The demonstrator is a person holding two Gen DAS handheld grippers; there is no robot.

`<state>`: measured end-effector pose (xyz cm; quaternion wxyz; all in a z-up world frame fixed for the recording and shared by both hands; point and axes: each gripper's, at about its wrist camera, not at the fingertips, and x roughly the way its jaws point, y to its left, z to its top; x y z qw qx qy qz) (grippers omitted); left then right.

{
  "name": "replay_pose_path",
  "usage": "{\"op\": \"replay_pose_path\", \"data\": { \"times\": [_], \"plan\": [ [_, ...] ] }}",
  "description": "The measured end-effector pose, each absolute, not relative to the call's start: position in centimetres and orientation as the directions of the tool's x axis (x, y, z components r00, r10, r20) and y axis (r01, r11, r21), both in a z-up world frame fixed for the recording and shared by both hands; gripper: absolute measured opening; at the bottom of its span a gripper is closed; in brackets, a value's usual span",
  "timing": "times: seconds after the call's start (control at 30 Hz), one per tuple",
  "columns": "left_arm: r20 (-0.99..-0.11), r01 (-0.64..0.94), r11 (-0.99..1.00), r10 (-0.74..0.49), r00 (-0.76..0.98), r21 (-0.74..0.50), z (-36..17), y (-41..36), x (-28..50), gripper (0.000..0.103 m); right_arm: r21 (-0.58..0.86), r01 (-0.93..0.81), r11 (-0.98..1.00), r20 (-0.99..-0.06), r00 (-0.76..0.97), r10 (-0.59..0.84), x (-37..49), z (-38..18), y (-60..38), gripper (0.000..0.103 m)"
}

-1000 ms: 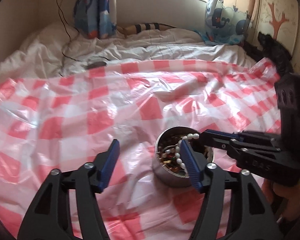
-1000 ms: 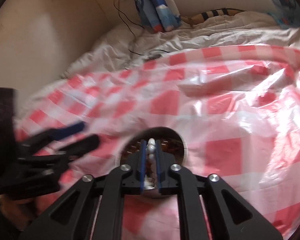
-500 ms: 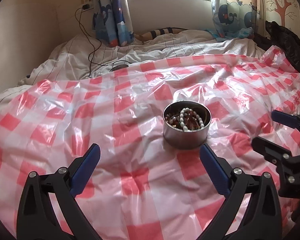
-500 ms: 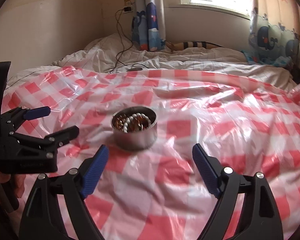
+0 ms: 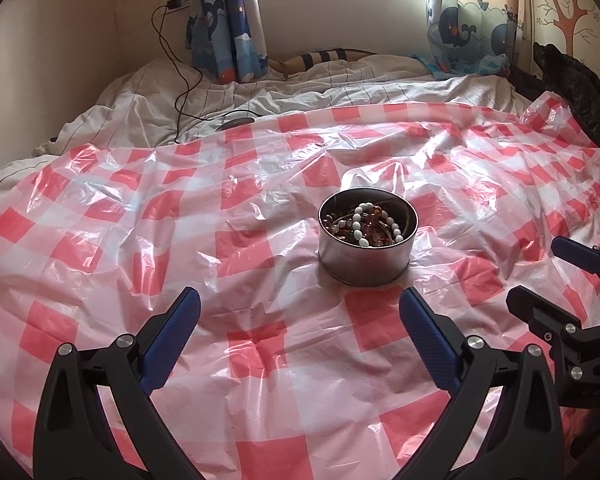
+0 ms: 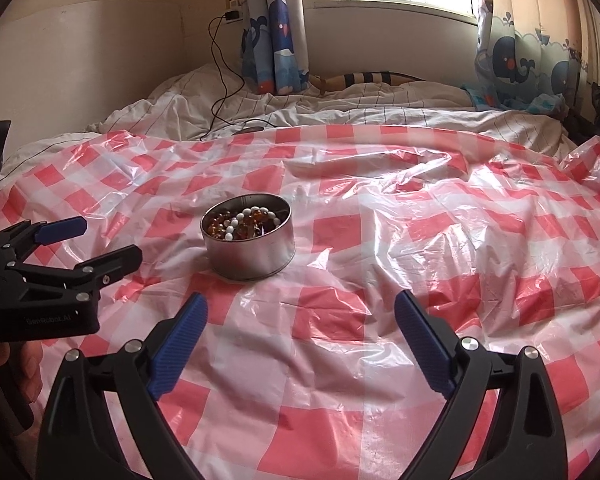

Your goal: Organize jewelry

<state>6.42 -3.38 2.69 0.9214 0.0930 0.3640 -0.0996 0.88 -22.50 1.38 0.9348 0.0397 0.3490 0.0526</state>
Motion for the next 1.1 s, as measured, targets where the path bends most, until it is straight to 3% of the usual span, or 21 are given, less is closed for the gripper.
{"op": "replay_pose_path", "data": {
  "times": [1.1],
  "plan": [
    [-0.688, 0.236, 0.965, -0.094, 0.72, 0.114, 2.42, -3.07, 6.53, 0.096, 0.1, -0.07, 0.993, -0.651, 0.749, 0.118, 0.67, 0.93, -22.27, 0.095]
  ]
}}
